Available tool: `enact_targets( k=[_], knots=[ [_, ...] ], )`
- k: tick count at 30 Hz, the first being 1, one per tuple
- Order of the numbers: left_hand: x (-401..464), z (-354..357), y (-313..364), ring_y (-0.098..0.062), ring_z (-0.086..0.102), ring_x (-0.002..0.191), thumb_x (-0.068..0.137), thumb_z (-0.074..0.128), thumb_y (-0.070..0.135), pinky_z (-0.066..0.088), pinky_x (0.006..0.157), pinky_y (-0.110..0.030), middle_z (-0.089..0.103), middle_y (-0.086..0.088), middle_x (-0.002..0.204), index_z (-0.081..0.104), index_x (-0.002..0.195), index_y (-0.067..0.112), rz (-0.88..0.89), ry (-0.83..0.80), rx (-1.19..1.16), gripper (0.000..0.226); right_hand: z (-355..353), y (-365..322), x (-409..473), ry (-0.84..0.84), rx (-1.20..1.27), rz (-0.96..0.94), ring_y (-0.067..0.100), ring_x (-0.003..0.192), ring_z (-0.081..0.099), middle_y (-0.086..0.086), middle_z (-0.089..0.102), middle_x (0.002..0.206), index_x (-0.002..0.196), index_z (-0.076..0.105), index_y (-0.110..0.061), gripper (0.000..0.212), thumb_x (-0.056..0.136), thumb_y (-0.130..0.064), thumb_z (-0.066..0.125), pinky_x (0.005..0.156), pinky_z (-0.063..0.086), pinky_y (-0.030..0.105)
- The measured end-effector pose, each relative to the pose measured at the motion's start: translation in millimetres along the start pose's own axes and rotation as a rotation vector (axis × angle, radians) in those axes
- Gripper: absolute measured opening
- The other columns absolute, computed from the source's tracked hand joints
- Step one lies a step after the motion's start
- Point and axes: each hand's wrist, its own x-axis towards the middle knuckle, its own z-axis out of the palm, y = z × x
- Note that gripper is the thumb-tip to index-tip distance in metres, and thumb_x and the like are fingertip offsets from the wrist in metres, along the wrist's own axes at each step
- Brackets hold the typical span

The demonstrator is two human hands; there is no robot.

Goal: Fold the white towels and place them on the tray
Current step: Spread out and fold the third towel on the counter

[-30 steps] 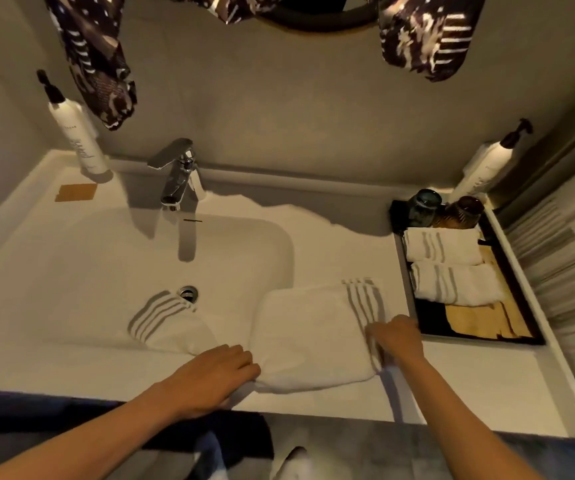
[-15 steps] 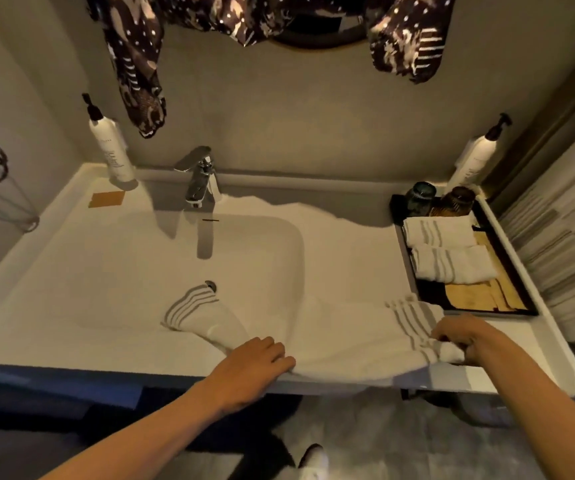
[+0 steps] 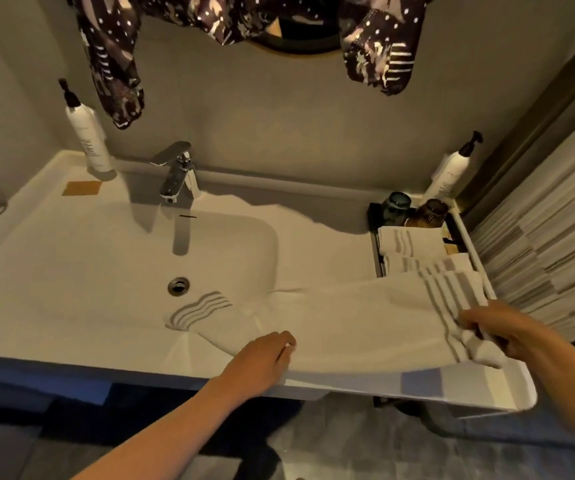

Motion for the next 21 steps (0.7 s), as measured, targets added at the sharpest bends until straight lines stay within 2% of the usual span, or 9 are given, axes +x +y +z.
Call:
enact_targets(
  k=[2, 6, 8, 10, 13, 15, 18, 19, 21],
  knots=[
    [10, 2, -2, -0.022, 0.059, 0.086, 0.102, 0.035, 0.031, 0.046, 0.073, -0.035, 0.062, -0.004, 0.098, 0.060, 0.105, 0.015, -0.027, -0.002, 0.175, 0.029, -10, 15, 17, 0.108, -0.012, 0.013, 0.032, 0.064, 0.049, 0.021, 0.054, 0.074, 0.080, 0.054, 0.003, 0.011, 0.085, 0.005, 0.063, 0.057, 0.044, 0.036],
    [1, 14, 12, -0.029, 0.059, 0.073, 0.100, 0.030, 0.040, 0.037, 0.058, -0.036, 0.057, -0.004, 0.089, 0.057, 0.096, 0.015, 0.105, 0.021, 0.436, 0.037, -30, 43, 48, 0.154, -0.015, 0.051, 0.037, 0.071, 0.056, 0.027, 0.061, 0.083, 0.093, 0.059, 0.010, 0.016, 0.081, 0.004, 0.065, 0.067, 0.051, 0.045],
    [-2, 16, 19, -0.027, 0.056, 0.075, 0.097, 0.032, 0.050, 0.037, 0.062, -0.037, 0.056, -0.003, 0.089, 0.057, 0.095, 0.018, 0.130, 0.020, 0.528, 0.041, -38, 52, 55, 0.202, -0.014, 0.022, 0.037, 0.071, 0.057, 0.024, 0.061, 0.078, 0.089, 0.059, 0.010, 0.010, 0.082, 0.004, 0.063, 0.065, 0.051, 0.042],
    [3, 10, 20, -0.026, 0.053, 0.080, 0.087, 0.042, 0.059, 0.041, 0.068, -0.041, 0.058, -0.003, 0.088, 0.062, 0.090, 0.022, 0.132, 0.090, 0.657, 0.042, -48, 61, 64, 0.263, -0.033, -0.020, 0.042, 0.077, 0.062, 0.026, 0.064, 0.078, 0.086, 0.060, 0.009, 0.011, 0.084, 0.000, 0.064, 0.074, 0.055, 0.052],
    [6, 2, 4, -0.030, 0.054, 0.101, 0.078, 0.053, 0.040, 0.044, 0.095, -0.049, 0.060, -0.004, 0.101, 0.065, 0.087, 0.023, 0.071, 0.087, 0.715, 0.023, -57, 66, 71, 0.267, -0.023, -0.092, 0.047, 0.087, 0.064, 0.032, 0.065, 0.087, 0.080, 0.060, 0.002, 0.011, 0.087, -0.004, 0.066, 0.087, 0.051, 0.061],
    [3, 0, -5, -0.027, 0.057, 0.102, 0.078, 0.055, 0.027, 0.043, 0.101, -0.049, 0.063, -0.002, 0.099, 0.065, 0.087, 0.022, 0.140, 0.026, 0.721, 0.015, -58, 62, 70, 0.287, -0.048, -0.141, 0.045, 0.089, 0.064, 0.030, 0.065, 0.089, 0.083, 0.060, -0.003, 0.008, 0.087, -0.005, 0.067, 0.086, 0.052, 0.059],
    [-1, -9, 1, -0.021, 0.057, 0.081, 0.090, 0.045, 0.038, 0.046, 0.073, -0.037, 0.060, 0.003, 0.086, 0.055, 0.090, 0.022, 0.111, 0.025, 0.578, 0.019, -51, 56, 61, 0.266, -0.127, -0.168, 0.037, 0.076, 0.062, 0.022, 0.065, 0.079, 0.082, 0.060, -0.002, 0.005, 0.086, -0.004, 0.062, 0.075, 0.055, 0.049],
    [2, -12, 2, -0.020, 0.055, 0.078, 0.093, 0.043, 0.041, 0.044, 0.068, -0.037, 0.058, 0.003, 0.085, 0.053, 0.091, 0.021, 0.008, 0.156, 0.445, 0.022, -48, 55, 60, 0.253, -0.134, -0.160, 0.036, 0.075, 0.063, 0.021, 0.066, 0.078, 0.082, 0.061, -0.001, 0.006, 0.086, -0.005, 0.061, 0.076, 0.055, 0.050],
    [13, -17, -8, -0.023, 0.055, 0.089, 0.092, 0.051, 0.041, 0.047, 0.074, -0.039, 0.059, -0.001, 0.098, 0.055, 0.106, 0.016, -0.322, 0.465, 0.193, 0.028, -42, 56, 59, 0.248, -0.164, -0.168, 0.036, 0.075, 0.064, 0.022, 0.067, 0.078, 0.082, 0.061, -0.002, 0.008, 0.087, -0.007, 0.061, 0.075, 0.055, 0.049]
  ],
)
